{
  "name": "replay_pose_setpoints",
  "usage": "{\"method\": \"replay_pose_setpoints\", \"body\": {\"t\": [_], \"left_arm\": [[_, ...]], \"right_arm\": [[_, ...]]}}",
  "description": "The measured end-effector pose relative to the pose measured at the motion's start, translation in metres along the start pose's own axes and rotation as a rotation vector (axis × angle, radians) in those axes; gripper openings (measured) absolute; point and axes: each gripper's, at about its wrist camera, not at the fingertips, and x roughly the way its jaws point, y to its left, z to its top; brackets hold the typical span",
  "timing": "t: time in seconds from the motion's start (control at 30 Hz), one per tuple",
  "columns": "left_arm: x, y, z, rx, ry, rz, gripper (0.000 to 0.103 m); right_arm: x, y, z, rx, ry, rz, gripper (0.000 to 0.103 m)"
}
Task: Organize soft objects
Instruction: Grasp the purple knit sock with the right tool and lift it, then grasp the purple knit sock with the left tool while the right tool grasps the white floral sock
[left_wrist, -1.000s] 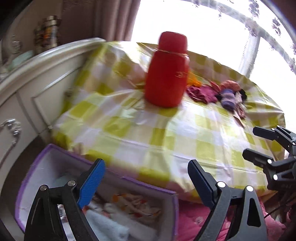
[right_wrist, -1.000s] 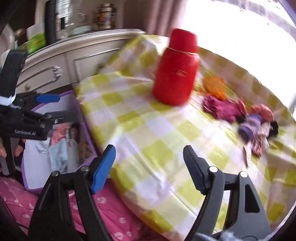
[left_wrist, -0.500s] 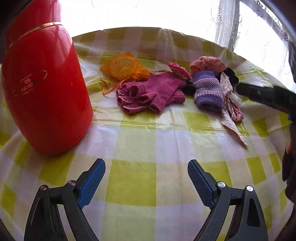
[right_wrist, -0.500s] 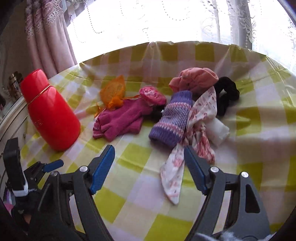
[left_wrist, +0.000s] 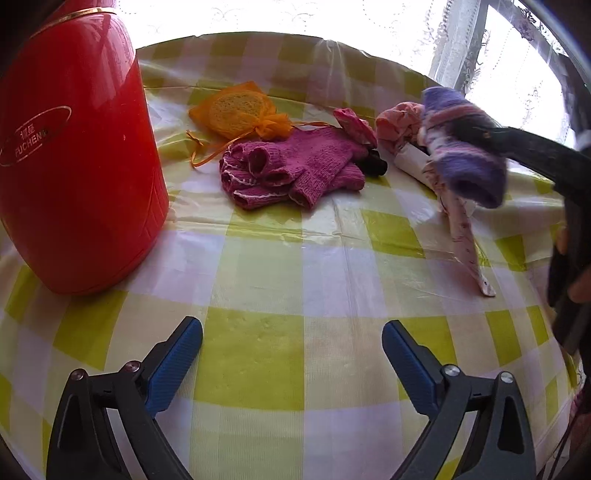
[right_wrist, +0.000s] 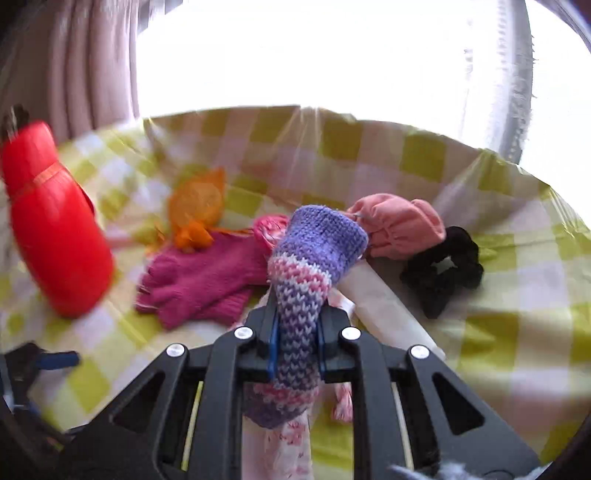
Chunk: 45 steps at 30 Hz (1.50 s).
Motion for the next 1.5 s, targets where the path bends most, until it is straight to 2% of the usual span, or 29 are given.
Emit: {"method": "replay_pose_setpoints", "body": {"t": [0.07, 0.1, 0.2, 0.27, 0.37, 0.43, 0.47, 0.53, 0.57, 0.6, 0.67, 0.7, 0.77, 0.83, 0.93, 1.0, 1.07, 1.1, 1.13, 1.17, 1.33, 1.4, 1.47, 1.5], "left_arm": [[0.001, -0.003, 0.001, 0.008, 0.007, 0.018, 0.099], [0.002, -0.005, 0.001, 0.014, 0.014, 0.029, 0.099], [0.007, -0.019, 0.009, 0.014, 0.041, -0.052, 0.099], [0.013, -0.036, 0.017, 0.0, 0.07, -0.13, 0.099], [0.019, -0.066, 0.021, -0.028, 0.087, -0.231, 0.099], [0.018, -0.088, 0.017, -0.012, 0.091, -0.263, 0.099], [0.014, -0.096, 0.012, -0.003, 0.083, -0.271, 0.099], [0.002, -0.104, 0.0, 0.003, 0.058, -0.259, 0.099], [-0.004, -0.105, -0.006, 0.004, 0.053, -0.26, 0.099], [-0.01, -0.104, -0.012, 0.007, 0.05, -0.263, 0.099], [-0.022, -0.102, -0.019, 0.03, 0.035, -0.237, 0.099], [-0.028, -0.101, -0.02, 0.04, 0.022, -0.223, 0.099], [-0.033, -0.097, -0.019, 0.034, 0.005, -0.219, 0.099], [-0.032, -0.092, -0.012, 0.011, 0.009, -0.232, 0.099], [-0.024, -0.093, 0.001, -0.008, 0.004, -0.243, 0.099], [-0.016, -0.099, 0.009, -0.008, 0.011, -0.25, 0.099], [-0.006, -0.102, 0.017, -0.019, 0.031, -0.239, 0.099], [-0.001, -0.103, 0.019, -0.02, 0.048, -0.236, 0.099], [0.005, -0.106, 0.022, -0.016, 0.062, -0.229, 0.099], [0.01, -0.108, 0.025, -0.008, 0.07, -0.217, 0.099], [0.047, -0.139, 0.036, 0.059, 0.113, -0.165, 0.099], [0.064, -0.156, 0.039, 0.114, 0.116, -0.102, 0.099], [0.079, -0.176, 0.04, 0.209, 0.1, 0.03, 0.102], [0.079, -0.179, 0.04, 0.22, 0.077, 0.029, 0.099]], "right_arm": [[-0.047, -0.015, -0.013, 0.073, -0.035, 0.031, 0.02], [-0.063, -0.022, -0.023, 0.084, -0.018, 0.02, 0.02], [-0.096, -0.045, -0.06, 0.116, 0.078, -0.007, 0.02], [-0.113, -0.062, -0.085, 0.213, 0.096, 0.065, 0.02], [-0.131, -0.084, -0.11, 0.382, 0.006, 0.21, 0.023], [-0.131, -0.102, -0.118, 0.546, -0.055, 0.287, 0.032], [-0.125, -0.105, -0.117, 0.586, -0.074, 0.311, 0.044], [-0.113, -0.099, -0.103, 0.531, -0.072, 0.269, 0.046], [-0.107, -0.093, -0.094, 0.482, -0.05, 0.226, 0.051], [-0.105, -0.088, -0.086, 0.437, -0.03, 0.193, 0.064], [-0.105, -0.077, -0.075, 0.338, 0.003, 0.117, 0.076], [-0.106, -0.072, -0.075, 0.288, 0.028, 0.053, 0.076], [-0.113, -0.066, -0.084, 0.215, 0.074, -0.044, 0.076], [-0.119, -0.066, -0.104, 0.179, 0.121, -0.079, 0.076], [-0.101, -0.066, -0.132, 0.15, 0.234, -0.078, 0.076], [-0.082, -0.062, -0.141, 0.13, 0.257, -0.052, 0.076], [-0.06, -0.057, -0.145, 0.074, 0.306, -0.078, 0.074], [-0.055, -0.054, -0.146, 0.04, 0.309, -0.111, 0.055], [-0.057, -0.054, -0.144, 0.032, 0.292, -0.116, 0.03], [-0.06, -0.056, -0.143, 0.056, 0.294, -0.113, 0.021], [-0.112, -0.07, -0.148, 0.162, 0.206, -0.156, 0.021], [-0.128, -0.076, -0.156, 0.207, 0.2, -0.141, 0.021], [-0.14, -0.075, -0.161, 0.216, 0.202, -0.138, 0.021], [-0.144, -0.074, -0.163, 0.219, 0.204, -0.136, 0.021]]}}
